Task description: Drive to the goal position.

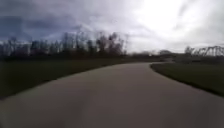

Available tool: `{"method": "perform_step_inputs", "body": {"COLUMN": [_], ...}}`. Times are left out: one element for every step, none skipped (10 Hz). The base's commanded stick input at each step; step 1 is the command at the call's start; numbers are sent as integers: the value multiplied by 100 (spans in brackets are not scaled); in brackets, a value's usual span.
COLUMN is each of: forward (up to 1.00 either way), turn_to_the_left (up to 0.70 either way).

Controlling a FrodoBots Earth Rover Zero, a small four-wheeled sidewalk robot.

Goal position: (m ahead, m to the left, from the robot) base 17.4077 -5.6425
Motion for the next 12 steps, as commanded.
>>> {"method": "perform_step_inputs", "body": {"forward": [100, 100, 100, 100, 100, 100, 100, 100, 100, 100, 100, 100], "turn_to_the_left": [-26, -30, -20, -3, 0, 0, -1, -2, -2, -2, -2, -3]}}
